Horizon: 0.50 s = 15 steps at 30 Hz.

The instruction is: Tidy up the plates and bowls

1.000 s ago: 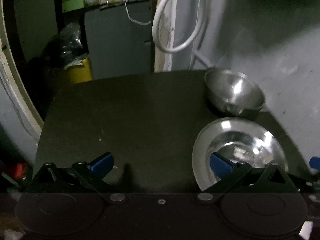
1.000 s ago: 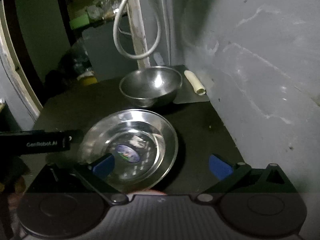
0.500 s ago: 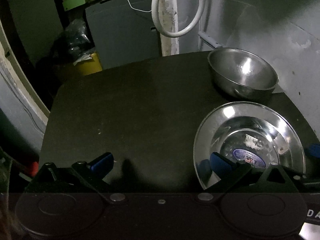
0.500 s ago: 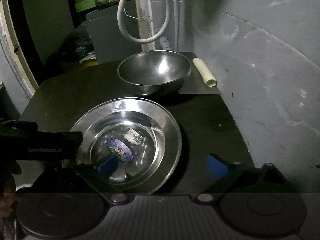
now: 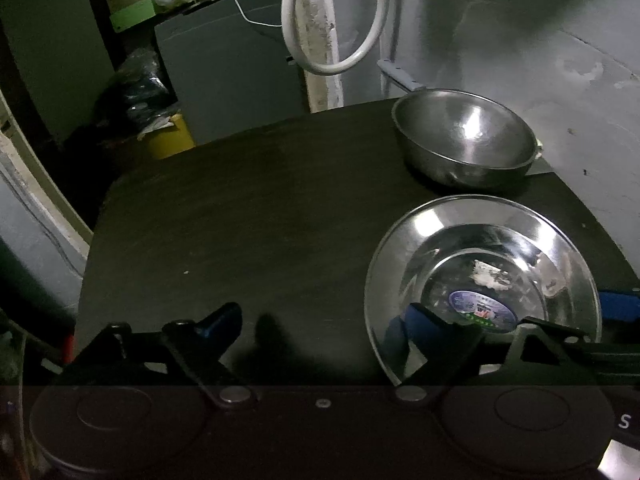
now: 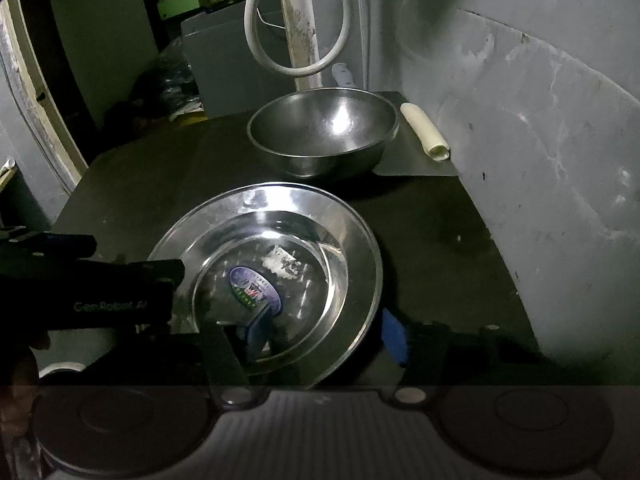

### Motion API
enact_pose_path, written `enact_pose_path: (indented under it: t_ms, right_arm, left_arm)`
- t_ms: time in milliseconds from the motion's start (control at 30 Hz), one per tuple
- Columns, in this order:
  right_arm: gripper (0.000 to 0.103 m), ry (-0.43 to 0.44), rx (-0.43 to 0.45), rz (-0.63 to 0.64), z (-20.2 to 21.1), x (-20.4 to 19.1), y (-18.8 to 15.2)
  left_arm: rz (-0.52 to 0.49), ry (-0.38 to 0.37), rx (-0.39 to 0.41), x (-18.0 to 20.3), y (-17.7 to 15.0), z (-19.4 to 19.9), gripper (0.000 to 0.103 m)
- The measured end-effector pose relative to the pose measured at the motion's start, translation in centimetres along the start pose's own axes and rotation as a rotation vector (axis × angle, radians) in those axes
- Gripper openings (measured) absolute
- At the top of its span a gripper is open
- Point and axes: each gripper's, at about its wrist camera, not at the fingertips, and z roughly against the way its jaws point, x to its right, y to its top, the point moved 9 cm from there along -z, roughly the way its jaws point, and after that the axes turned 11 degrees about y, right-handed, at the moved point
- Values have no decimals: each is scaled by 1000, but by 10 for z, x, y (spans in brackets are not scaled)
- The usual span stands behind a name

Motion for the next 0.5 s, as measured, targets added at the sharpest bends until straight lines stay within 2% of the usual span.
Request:
enact_pose_path:
  t_ms: [233, 333, 467, 500]
  right_arm:
    - [56, 3, 4, -15, 0, 0, 0]
    - [53, 3, 6, -26, 0, 1, 0]
    - [49, 6, 11, -45, 2, 1, -1]
    - [48, 12, 13, -51, 2, 1, -1]
  left_arm:
    - [0, -56, -4, 7, -1, 4, 65]
    - [4, -88, -5, 10, 0, 5, 53]
    - [24, -163, -23, 15, -3, 5, 32]
    - [34, -188, -33, 16, -4, 5, 30]
